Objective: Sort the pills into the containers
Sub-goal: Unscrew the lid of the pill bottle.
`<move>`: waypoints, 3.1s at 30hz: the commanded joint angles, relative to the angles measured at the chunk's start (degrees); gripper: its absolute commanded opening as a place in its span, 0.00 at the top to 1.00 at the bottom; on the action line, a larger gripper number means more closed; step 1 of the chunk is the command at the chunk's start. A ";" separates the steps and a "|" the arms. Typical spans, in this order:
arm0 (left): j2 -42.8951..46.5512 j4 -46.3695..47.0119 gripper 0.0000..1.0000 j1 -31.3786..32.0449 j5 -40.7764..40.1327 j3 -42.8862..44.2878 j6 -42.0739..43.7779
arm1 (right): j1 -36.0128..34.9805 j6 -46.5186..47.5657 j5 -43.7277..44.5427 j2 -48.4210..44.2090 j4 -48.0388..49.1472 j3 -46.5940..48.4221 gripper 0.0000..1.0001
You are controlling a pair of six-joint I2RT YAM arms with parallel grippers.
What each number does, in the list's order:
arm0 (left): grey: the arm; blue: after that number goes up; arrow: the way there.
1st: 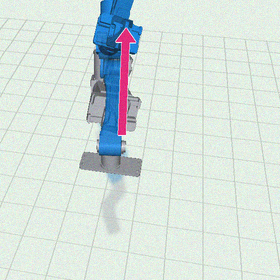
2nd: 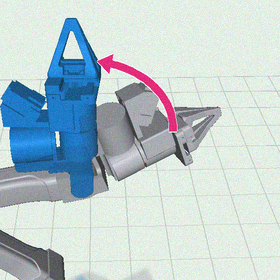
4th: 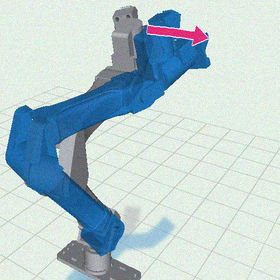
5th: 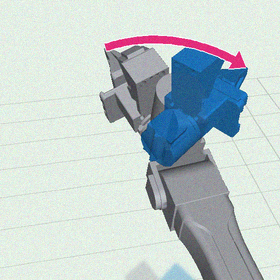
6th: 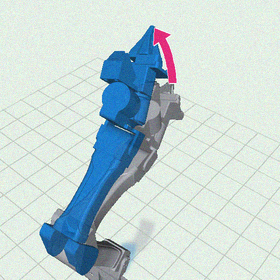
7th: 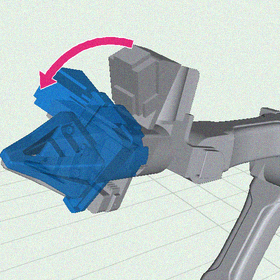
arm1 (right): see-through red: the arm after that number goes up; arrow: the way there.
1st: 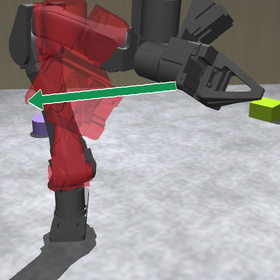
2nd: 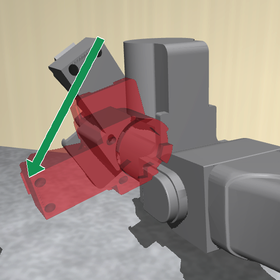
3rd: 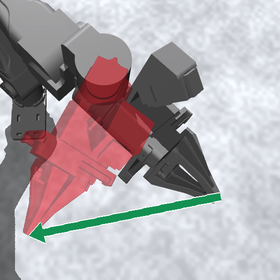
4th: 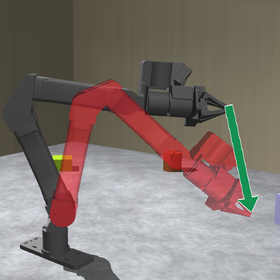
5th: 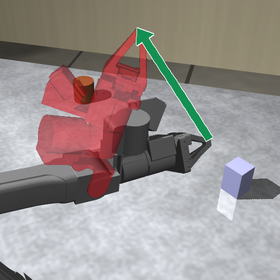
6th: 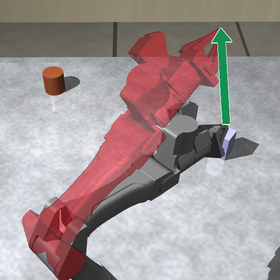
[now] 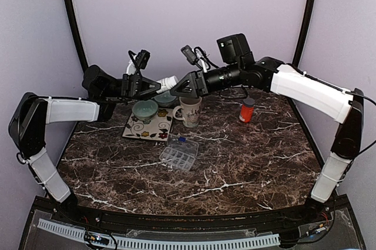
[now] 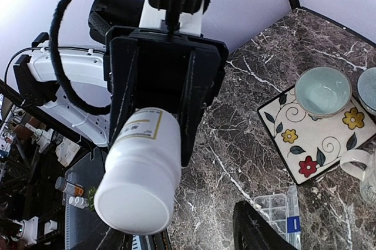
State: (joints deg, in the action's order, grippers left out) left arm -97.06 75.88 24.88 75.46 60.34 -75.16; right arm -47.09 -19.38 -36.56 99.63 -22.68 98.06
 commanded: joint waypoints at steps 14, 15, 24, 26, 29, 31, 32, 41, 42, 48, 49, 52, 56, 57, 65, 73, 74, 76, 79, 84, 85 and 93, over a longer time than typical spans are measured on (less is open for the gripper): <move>12.91 -37.35 1.00 -0.21 -10.66 -1.87 40.45 | 5.09 -24.09 -3.09 -6.35 12.45 -5.77 0.40; 13.07 -38.03 1.00 -0.14 -11.12 -1.94 41.01 | 5.16 -25.23 -3.82 -6.18 13.31 -5.84 0.40; 14.55 -42.40 1.00 0.14 -13.10 -2.34 46.11 | 5.23 -30.52 -4.93 -2.70 11.99 -3.06 0.40; 14.93 -43.81 1.00 0.33 -13.69 -2.26 47.76 | 5.15 -30.91 -4.78 -1.71 10.66 -2.21 0.39; 15.06 -45.76 1.00 0.47 -13.99 -1.75 49.56 | 5.11 -31.32 -4.83 -0.57 9.80 -1.49 0.39; 15.03 -46.95 1.00 0.59 -14.25 -1.44 50.50 | 5.12 -31.98 -5.34 0.00 9.96 -1.22 0.39; 14.91 -47.65 1.00 0.68 -14.28 -1.07 51.02 | 5.08 -32.30 -5.44 0.19 10.20 -1.09 0.39; 13.82 -52.93 1.00 1.92 -15.54 1.69 55.60 | 4.99 -32.90 -6.56 2.25 9.81 0.63 0.39; 13.68 -53.12 1.00 1.99 -15.60 1.90 55.82 | 4.99 -32.92 -6.59 2.43 9.70 0.64 0.39; 12.83 -53.88 1.00 2.01 -15.74 3.06 56.52 | 4.97 -32.99 -7.01 2.92 9.66 0.44 0.39; 12.67 -53.97 1.00 1.93 -15.70 3.19 56.62 | 4.91 -33.05 -7.10 3.05 9.74 0.53 0.39; 12.23 -54.21 1.00 1.95 -15.71 3.53 56.86 | 4.83 -33.09 -7.62 3.35 9.64 0.84 0.40; 11.60 -54.61 1.00 2.04 -15.66 4.07 57.29 | 4.48 -33.03 -7.96 3.79 9.39 1.20 0.41; 11.50 -54.68 1.00 2.05 -15.69 4.15 57.29 | 4.40 -33.01 -8.03 3.88 9.33 1.25 0.41; 11.11 -54.93 1.00 2.06 -15.67 4.61 57.58 | 4.03 -32.66 -8.36 4.56 8.98 2.02 0.54; 11.30 -54.49 1.00 2.10 -15.77 4.44 57.12 | 3.63 -31.51 -8.52 4.87 7.85 2.66 0.75; 11.34 -54.24 1.00 2.08 -15.58 4.44 56.87 | 3.59 -31.20 -8.34 4.89 7.63 2.80 0.77; 11.29 -53.37 1.00 2.08 -15.39 4.18 56.01 | 3.56 -30.43 -8.19 4.72 7.03 3.00 0.82; 11.38 -51.59 1.00 2.03 -14.82 3.68 54.11 | 3.41 -28.96 -8.17 4.23 7.19 2.94 0.88; 11.20 -47.28 1.00 2.00 -12.79 3.60 48.77 | 3.24 -22.95 -8.36 3.02 7.10 2.97 0.95; 11.07 -46.14 1.00 2.01 -12.20 3.60 47.31 | 3.17 -21.31 -8.48 2.76 7.02 2.86 0.96; 10.23 -37.17 1.00 1.94 -7.83 3.58 35.15 | 2.88 -7.98 -7.62 1.21 5.72 1.73 1.00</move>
State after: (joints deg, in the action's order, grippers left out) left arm -87.18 29.80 26.57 63.94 62.98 -32.47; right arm -42.89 -36.29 -44.10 102.35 -16.73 99.66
